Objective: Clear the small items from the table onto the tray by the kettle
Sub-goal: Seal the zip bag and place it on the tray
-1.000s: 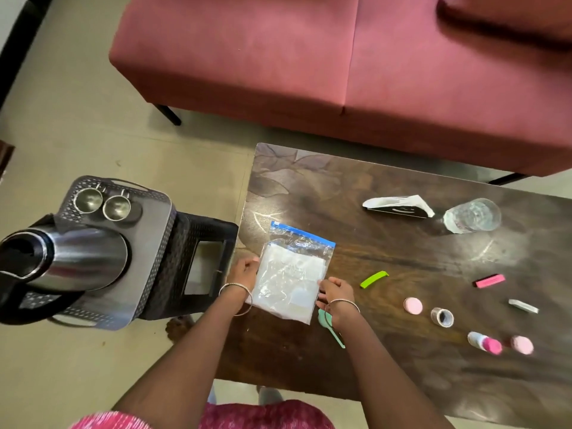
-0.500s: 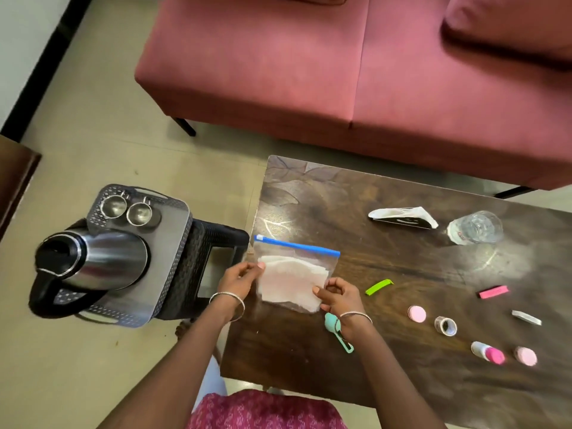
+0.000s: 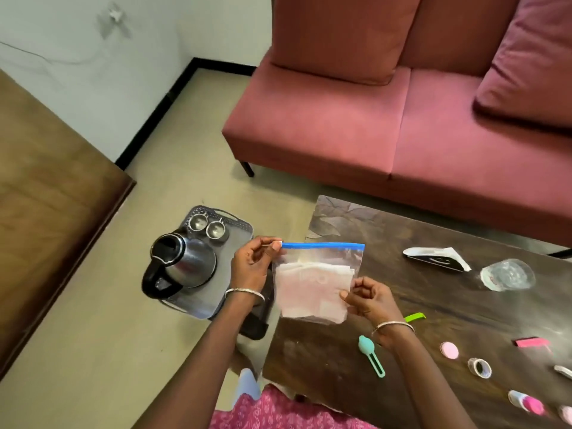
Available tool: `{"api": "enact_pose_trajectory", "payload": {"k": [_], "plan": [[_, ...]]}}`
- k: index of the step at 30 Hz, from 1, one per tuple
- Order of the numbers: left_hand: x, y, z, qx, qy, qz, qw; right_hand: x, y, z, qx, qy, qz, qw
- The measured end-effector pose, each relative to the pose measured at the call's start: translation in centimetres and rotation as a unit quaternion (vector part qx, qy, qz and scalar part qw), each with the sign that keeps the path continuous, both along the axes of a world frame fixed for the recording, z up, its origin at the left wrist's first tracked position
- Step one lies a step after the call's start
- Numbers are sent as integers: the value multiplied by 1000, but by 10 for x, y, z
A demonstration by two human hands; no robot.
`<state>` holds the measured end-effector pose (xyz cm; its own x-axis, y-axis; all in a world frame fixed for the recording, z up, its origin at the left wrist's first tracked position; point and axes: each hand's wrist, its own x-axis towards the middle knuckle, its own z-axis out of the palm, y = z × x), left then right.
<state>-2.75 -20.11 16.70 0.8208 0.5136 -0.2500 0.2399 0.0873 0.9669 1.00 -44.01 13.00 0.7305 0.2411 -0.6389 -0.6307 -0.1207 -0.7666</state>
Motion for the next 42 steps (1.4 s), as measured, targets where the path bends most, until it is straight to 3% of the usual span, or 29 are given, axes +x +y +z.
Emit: {"api": "enact_pose_trajectory", "payload": {"k": [6,8,11,14,16,18,23,34,42], "plan": [[-31,-2,49,-3,-47,6,999,-15,13,42,-79,-86,6,993],[-41,-8,62,0,-63,-7,998,-24,13,59,-167,-139,14,976],[-57,-20,80,13,-94,-11,995,-45,15,96,-317,-331,-37,888],[-70,-30,92,43,-103,-3,994,-64,27,135,-306,-493,-64,812],[-77,-36,98,60,-101,0,993,-73,35,157,-285,-551,-55,783],[-82,-41,106,86,-105,-1,991,-77,42,172,-250,-569,-4,783],[-93,-49,125,182,-119,-5,976,-86,54,180,-271,-575,135,760],[-108,-59,140,218,-148,1,965,-92,44,176,-271,-588,63,760],[-112,-41,134,128,-135,30,982,-85,9,174,-285,-570,31,770]]}}
